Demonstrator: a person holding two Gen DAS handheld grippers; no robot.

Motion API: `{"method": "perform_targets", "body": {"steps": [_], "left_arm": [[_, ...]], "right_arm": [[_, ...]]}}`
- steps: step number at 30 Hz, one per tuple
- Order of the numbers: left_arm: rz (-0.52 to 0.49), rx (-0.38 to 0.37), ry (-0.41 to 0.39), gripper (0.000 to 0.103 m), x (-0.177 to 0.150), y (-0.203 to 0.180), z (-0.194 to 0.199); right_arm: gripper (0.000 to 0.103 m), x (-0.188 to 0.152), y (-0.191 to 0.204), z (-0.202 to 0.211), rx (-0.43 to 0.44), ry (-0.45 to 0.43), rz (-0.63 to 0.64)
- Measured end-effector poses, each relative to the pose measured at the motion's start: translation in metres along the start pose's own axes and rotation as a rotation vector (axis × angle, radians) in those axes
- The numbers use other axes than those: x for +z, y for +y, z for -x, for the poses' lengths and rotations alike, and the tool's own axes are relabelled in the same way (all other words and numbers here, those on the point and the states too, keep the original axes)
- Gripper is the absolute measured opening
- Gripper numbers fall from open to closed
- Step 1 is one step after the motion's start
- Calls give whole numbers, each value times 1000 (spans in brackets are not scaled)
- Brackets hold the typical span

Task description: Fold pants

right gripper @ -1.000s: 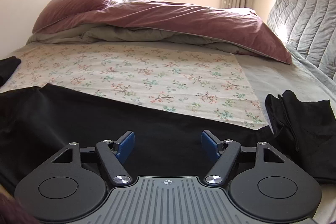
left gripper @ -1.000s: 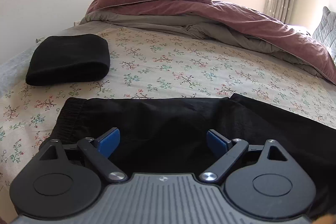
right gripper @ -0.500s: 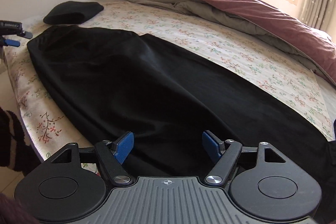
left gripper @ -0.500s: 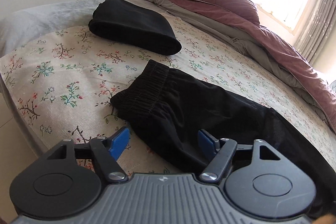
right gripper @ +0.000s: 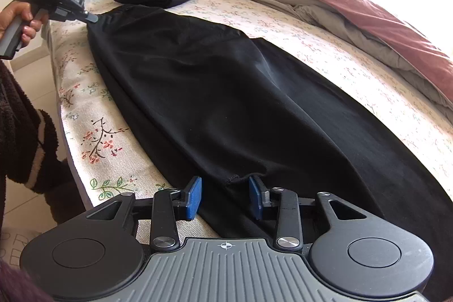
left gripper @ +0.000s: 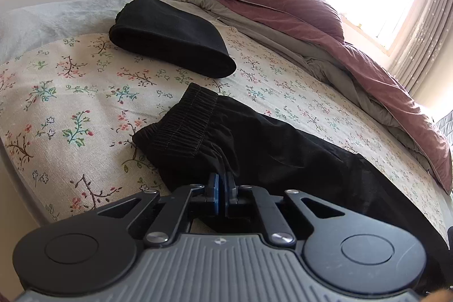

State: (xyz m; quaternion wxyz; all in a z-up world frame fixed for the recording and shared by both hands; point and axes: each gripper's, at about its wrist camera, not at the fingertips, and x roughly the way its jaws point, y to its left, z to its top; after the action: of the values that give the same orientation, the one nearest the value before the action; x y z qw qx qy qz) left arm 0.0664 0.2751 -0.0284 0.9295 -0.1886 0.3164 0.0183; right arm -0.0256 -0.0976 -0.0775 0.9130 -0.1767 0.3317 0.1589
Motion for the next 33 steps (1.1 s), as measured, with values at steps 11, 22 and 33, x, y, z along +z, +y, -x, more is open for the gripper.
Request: {"method": "perform_targets", "body": {"steps": [11, 22, 33], "left_arm": [[-80, 128, -50, 12, 5, -2, 2], [-243, 237, -102, 57, -5, -24, 19], [-560, -276, -17, 58, -57, -176, -10]], "right_arm": [[2, 11, -3, 10, 149, -4, -21], [21, 12, -24, 27, 174, -33, -164], [38, 35, -60, -24, -96, -105, -383]]}}
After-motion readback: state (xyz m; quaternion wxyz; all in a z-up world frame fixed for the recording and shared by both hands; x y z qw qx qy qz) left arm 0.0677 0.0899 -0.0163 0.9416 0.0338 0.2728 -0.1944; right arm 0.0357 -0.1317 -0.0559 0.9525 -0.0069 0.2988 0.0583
